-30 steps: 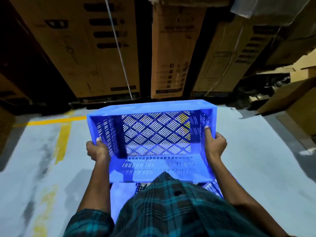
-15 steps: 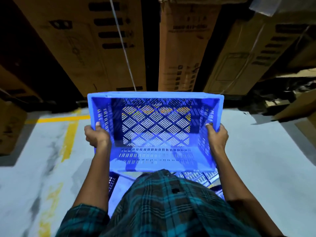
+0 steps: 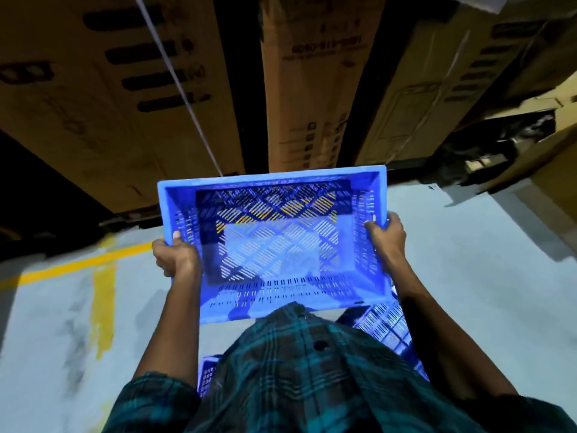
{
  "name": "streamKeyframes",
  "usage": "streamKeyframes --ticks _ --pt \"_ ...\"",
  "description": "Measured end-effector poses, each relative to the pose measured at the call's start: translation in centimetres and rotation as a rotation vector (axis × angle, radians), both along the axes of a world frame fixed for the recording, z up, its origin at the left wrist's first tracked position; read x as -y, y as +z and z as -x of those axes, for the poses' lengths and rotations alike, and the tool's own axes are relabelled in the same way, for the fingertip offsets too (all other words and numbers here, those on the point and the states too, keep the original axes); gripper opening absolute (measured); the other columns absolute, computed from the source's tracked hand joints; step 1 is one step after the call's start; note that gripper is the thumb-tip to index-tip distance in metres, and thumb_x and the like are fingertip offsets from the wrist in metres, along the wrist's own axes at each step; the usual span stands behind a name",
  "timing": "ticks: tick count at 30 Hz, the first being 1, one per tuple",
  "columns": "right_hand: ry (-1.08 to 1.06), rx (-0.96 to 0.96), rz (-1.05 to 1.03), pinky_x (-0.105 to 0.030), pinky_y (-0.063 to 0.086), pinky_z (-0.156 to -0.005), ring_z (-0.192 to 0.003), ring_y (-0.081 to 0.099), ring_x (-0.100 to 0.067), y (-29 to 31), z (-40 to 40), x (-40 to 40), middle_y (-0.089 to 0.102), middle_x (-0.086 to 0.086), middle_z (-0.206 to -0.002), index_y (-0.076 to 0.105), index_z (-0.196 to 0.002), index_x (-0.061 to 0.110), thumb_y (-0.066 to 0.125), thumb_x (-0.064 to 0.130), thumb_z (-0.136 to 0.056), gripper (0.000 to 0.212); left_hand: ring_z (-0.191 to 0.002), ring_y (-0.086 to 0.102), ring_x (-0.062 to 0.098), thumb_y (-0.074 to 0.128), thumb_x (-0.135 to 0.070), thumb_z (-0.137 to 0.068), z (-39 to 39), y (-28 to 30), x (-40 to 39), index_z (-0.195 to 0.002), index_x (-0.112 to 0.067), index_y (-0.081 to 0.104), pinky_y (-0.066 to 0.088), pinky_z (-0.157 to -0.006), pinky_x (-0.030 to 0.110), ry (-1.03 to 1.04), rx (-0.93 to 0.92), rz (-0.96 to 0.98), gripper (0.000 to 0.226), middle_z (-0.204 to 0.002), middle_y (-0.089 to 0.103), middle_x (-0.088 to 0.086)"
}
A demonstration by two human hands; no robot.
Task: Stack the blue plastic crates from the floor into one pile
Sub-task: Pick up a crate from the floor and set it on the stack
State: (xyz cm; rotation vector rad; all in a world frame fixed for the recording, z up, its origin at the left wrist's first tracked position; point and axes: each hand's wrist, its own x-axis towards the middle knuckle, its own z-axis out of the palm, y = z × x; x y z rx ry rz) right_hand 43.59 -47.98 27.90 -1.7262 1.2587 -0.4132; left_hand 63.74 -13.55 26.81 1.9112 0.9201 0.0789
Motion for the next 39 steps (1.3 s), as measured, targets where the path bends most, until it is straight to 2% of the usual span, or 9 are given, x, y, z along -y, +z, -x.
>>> streamKeyframes --ticks 5,9,14,16,19,22,30,34,39 --pt "0.008 -0.049 0.004 -0.040 0.053 -0.091 -0.101 0.066 -0.029 0.0 -6.1 -0.4 0.069 -0.011 -0.115 0.057 -0.123 0.014 0.063 0.023 -0.082 0.042 -0.109 0.056 0.046 0.056 -0.044 -0.093 -5.9 -1.6 -0.1 -0.112 -0.012 0.052 0.045 -0.090 0.043 -0.013 -0.095 0.010 0.038 -0.127 0.058 0.017" --pt "0.017 -0.107 -0.001 -0.033 0.049 -0.090 -0.104 0.064 -0.029 -0.9 -9.3 0.2 0.067 -0.011 -0.118 0.055 -0.127 0.012 0.061 0.021 -0.086 0.042 -0.107 0.058 0.042 0.058 -0.044 -0.091 -8.6 -3.3 0.2 -0.114 -0.015 0.050 0.045 -0.092 0.043 -0.004 -0.115 0.050 0.038 -0.124 0.059 0.015" --pt "0.092 -0.137 -0.034 -0.037 0.047 -0.092 -0.100 0.062 -0.026 -2.8 -12.1 1.3 0.065 -0.007 -0.106 0.053 -0.129 0.007 0.061 0.027 -0.076 0.058 -0.105 0.061 0.038 0.058 -0.043 -0.090 -10.6 -6.0 1.5 -0.113 -0.014 0.052 0.047 -0.098 0.043 0.011 -0.189 0.045 0.038 -0.122 0.060 0.016" --pt "0.114 -0.189 -0.045 -0.035 0.046 -0.090 -0.100 0.062 -0.028 -4.7 -13.2 2.1 0.066 -0.011 -0.110 0.051 -0.130 0.007 0.064 0.019 -0.082 0.052 -0.106 0.062 0.037 0.057 -0.039 -0.092 -11.4 -7.6 2.0 -0.114 -0.011 0.055 0.047 -0.096 0.041 0.012 -0.200 0.040 0.036 -0.120 0.062 0.018" --pt "0.136 -0.258 -0.078 -0.034 0.045 -0.089 -0.098 0.060 -0.026 -9.0 -15.2 3.9 0.065 -0.017 -0.117 0.049 -0.131 0.008 0.064 0.012 -0.087 0.047 -0.110 0.063 0.038 0.054 -0.030 -0.093 -13.0 -11.4 3.0 -0.114 -0.002 0.061 0.050 -0.096 0.042 -0.025 -0.227 0.049 0.035 -0.117 0.066 0.023" --pt "0.150 -0.321 -0.116 -0.039 0.046 -0.092 -0.107 0.060 -0.033 -14.3 -16.6 5.8 0.063 -0.019 -0.120 0.047 -0.133 0.005 0.067 0.013 -0.087 0.051 -0.110 0.062 0.043 0.054 -0.029 -0.091 -13.7 -15.5 4.5 -0.113 0.004 0.058 0.050 -0.095 0.051 -0.059 -0.284 0.030 0.039 -0.117 0.064 0.029" --pt "0.207 -0.401 -0.149 -0.027 0.038 -0.082 -0.105 0.061 -0.035 -31.4 -20.6 11.4 0.063 -0.021 -0.119 0.044 -0.134 0.004 0.069 0.013 -0.087 0.054 -0.108 0.062 0.039 0.066 -0.033 -0.086 -15.5 -28.8 9.4 -0.115 -0.001 0.054 0.050 -0.096 0.046 -0.056 -0.387 -0.012 0.045 -0.118 0.063 0.024" --pt "0.251 -0.431 -0.139 -0.028 0.039 -0.083 -0.107 0.062 -0.035 -40.2 -22.5 13.6 0.063 -0.020 -0.121 0.043 -0.135 0.006 0.068 0.016 -0.087 0.055 -0.104 0.064 0.038 0.068 -0.040 -0.082 -16.9 -37.7 10.6 -0.116 -0.004 0.054 0.053 -0.093 0.045 -0.065 -0.435 -0.012 0.051 -0.118 0.063 0.022" --pt "0.294 -0.435 -0.127 -0.035 0.045 -0.088 -0.109 0.062 -0.036 -49.6 -24.6 15.1 0.062 -0.021 -0.125 0.042 -0.137 0.004 0.067 0.013 -0.087 0.057 -0.107 0.062 0.037 0.070 -0.036 -0.085 -18.2 -47.3 12.0 -0.113 -0.003 0.050 0.051 -0.090 0.045 -0.081 -0.439 -0.012 0.048 -0.120 0.060 0.025"
